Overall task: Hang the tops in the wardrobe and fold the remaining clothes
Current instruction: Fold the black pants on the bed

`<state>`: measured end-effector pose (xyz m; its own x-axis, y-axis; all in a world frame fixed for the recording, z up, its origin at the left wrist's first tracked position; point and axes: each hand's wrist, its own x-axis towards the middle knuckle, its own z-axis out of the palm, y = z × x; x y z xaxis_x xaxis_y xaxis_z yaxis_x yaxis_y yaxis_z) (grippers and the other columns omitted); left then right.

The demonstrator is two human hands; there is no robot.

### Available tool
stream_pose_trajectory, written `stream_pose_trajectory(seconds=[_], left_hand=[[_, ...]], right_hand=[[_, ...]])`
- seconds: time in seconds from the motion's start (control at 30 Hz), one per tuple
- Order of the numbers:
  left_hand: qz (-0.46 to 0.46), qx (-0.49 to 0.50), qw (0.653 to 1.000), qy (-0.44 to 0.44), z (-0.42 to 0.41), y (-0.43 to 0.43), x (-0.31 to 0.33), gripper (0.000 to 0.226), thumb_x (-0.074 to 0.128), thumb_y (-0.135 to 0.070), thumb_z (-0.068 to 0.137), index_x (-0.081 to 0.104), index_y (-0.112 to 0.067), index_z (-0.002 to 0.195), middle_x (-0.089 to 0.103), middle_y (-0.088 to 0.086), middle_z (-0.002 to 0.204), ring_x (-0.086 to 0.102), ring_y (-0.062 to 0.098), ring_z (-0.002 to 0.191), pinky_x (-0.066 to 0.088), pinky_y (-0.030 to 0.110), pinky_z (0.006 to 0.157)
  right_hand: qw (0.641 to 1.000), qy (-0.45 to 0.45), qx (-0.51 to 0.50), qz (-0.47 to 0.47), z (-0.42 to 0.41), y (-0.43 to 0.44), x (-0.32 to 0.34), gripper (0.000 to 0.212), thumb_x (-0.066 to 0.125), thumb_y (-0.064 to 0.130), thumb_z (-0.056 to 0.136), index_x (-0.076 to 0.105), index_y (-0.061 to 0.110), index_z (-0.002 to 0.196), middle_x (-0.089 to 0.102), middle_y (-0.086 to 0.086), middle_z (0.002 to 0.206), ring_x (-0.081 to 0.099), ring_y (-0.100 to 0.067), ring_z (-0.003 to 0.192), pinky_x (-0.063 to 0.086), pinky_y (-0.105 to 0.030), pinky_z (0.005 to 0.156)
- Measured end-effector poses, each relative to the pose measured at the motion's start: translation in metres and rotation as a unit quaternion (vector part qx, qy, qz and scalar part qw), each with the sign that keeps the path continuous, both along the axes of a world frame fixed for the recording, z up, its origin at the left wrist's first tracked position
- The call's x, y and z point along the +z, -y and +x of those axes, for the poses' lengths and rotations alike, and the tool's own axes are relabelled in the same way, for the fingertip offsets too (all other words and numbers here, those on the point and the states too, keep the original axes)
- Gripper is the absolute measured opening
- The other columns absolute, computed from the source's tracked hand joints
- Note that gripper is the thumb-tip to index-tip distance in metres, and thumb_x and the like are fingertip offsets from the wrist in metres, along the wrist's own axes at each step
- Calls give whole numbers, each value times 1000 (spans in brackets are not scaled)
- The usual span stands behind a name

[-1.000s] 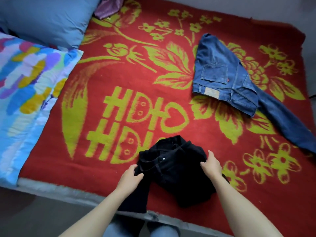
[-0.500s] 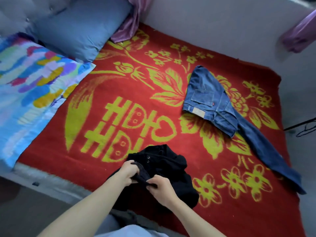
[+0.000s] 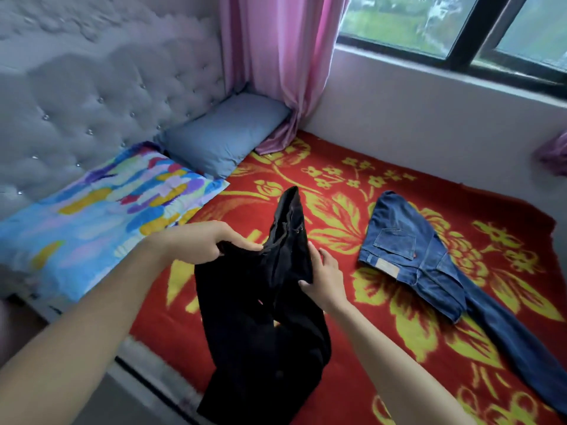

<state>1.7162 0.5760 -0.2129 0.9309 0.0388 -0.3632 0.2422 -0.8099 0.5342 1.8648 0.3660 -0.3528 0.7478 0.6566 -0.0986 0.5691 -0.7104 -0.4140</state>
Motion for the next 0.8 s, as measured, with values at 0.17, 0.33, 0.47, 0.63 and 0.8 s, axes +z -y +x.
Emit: stream_pose_trajectory(seconds=[0.17,0.33,0.47,0.63,0.8], left_hand=[[12,-15,1000,17,-20,-7,45,67,45,10,88,54,-55,104,66,-8,118,59,10,111,41,30,100],[-32,57,995,74,-51,-21,62,49,50,7,90,61,-34,116,66,5,120,57,16,114,38,35,103],[-105,138,970,170,-72,-30,65,53,53,13,87,64,-37,101,69,0,109,60,2,101,42,19,95],[-166,172,938,251,-68,-22,61,46,54,13,86,65,-27,106,71,-22,87,62,-9,87,44,6,81],[-193,218,893,344,-49,-9,62,40,52,12,88,61,-17,115,71,-21,80,63,-7,80,45,6,74]], right_hand=[[941,263,176,118,-7,-54,51,87,80,27,64,40,23,141,31,-18,149,23,-39,140,23,-54,108],[973,14,225,-57,7,-69,63,57,70,45,77,50,22,126,55,2,127,41,-22,127,14,-53,109],[980,-18,167,-107,16,-32,27,21,62,26,86,57,23,106,64,3,100,57,-22,104,35,-36,90],[996,-84,2,31,22,-13,10,13,50,8,92,60,14,89,59,1,77,60,-25,78,37,-30,63],[939,-21,-203,279,70,0,100,22,50,7,90,63,8,108,59,-19,107,58,-38,96,46,-40,80]])
